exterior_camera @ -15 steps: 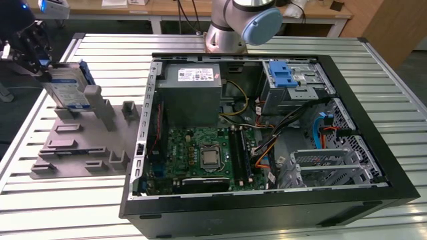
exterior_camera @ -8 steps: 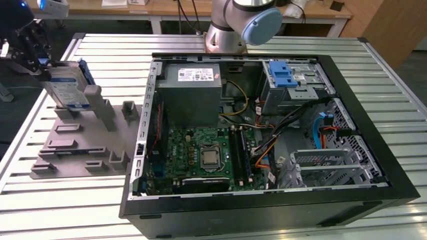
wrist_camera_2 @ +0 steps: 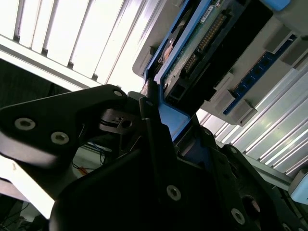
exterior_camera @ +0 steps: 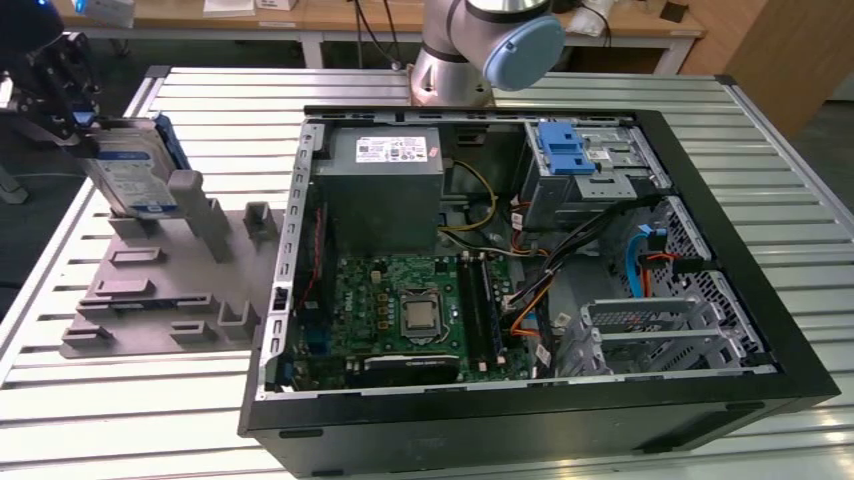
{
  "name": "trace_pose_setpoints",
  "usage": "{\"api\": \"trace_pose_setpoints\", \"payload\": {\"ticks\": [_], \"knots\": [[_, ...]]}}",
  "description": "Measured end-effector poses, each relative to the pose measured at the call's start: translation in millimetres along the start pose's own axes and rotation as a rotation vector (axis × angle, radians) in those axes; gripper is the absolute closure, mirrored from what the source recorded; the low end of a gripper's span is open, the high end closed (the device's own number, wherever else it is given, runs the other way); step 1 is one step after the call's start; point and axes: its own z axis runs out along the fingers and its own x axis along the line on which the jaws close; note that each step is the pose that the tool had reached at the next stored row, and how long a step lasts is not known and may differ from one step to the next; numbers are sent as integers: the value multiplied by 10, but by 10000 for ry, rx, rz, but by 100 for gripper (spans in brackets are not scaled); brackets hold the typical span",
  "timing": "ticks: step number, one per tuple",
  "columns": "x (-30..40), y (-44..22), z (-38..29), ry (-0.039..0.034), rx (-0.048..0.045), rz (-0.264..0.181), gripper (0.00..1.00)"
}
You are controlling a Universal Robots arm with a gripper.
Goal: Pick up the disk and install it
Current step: 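Pick up the disk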
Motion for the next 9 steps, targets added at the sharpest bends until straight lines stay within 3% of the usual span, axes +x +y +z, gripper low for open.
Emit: {"api": "trace_pose_setpoints", "payload": {"ticks": [9], "knots": [[0,2,-73,-1,0,0,64]]}}
